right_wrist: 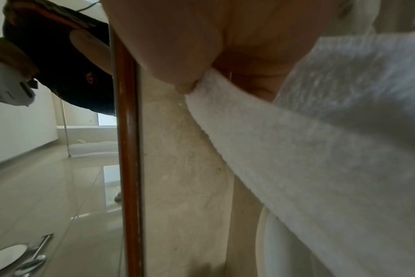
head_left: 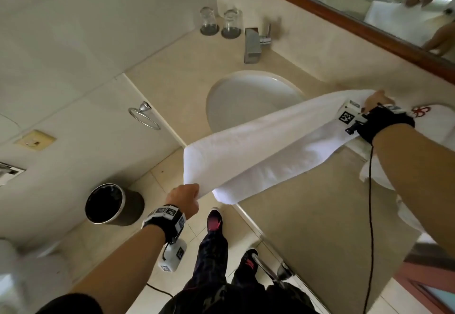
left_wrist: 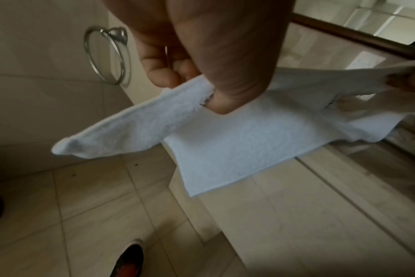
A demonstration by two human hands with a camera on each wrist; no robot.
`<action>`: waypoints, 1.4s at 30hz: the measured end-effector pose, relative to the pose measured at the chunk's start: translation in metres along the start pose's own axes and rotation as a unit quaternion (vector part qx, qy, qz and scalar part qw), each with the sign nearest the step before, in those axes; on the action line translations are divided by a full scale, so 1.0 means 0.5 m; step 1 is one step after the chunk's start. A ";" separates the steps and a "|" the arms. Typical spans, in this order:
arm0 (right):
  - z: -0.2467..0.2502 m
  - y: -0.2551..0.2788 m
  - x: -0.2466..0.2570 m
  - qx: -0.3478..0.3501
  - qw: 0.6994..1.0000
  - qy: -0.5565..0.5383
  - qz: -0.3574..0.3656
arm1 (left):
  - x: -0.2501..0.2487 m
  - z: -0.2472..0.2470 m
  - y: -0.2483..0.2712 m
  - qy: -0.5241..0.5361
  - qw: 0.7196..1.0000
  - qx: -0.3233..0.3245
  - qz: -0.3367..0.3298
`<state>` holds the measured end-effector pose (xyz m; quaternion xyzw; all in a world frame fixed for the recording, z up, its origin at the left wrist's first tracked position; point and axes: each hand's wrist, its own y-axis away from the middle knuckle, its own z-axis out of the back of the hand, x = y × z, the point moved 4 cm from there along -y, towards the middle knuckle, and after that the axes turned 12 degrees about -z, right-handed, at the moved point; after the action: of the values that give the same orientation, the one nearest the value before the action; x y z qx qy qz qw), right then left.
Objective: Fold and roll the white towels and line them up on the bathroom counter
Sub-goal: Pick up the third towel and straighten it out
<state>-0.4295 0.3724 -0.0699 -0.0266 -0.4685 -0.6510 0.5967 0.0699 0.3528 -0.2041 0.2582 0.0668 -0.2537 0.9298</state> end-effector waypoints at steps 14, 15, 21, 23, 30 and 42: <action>0.060 -0.002 -0.081 -0.144 0.828 0.524 0.141 | -0.088 -0.101 0.064 0.004 0.991 0.065 -0.115; 0.061 0.001 -0.080 -0.145 0.822 0.531 0.144 | -0.091 -0.116 0.064 0.019 0.988 0.076 -0.135; 0.062 0.010 -0.080 -0.153 0.827 0.516 0.163 | -0.103 -0.177 0.075 0.117 0.968 0.126 -0.182; 0.048 0.020 -0.081 -0.126 0.868 0.451 0.167 | -0.102 -0.180 0.075 0.134 0.963 0.154 -0.174; -0.090 0.108 -0.095 -0.071 0.976 0.091 0.185 | -0.001 -0.115 0.013 0.228 0.973 0.013 0.017; -0.314 0.379 -0.456 0.356 0.906 0.228 0.006 | 0.031 -0.062 -0.132 0.312 0.944 0.087 0.057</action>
<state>-0.1297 0.4718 -0.1833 0.3341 -0.5204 -0.4254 0.6608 0.0502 0.3135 -0.2642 0.4081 0.3164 -0.1118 0.8490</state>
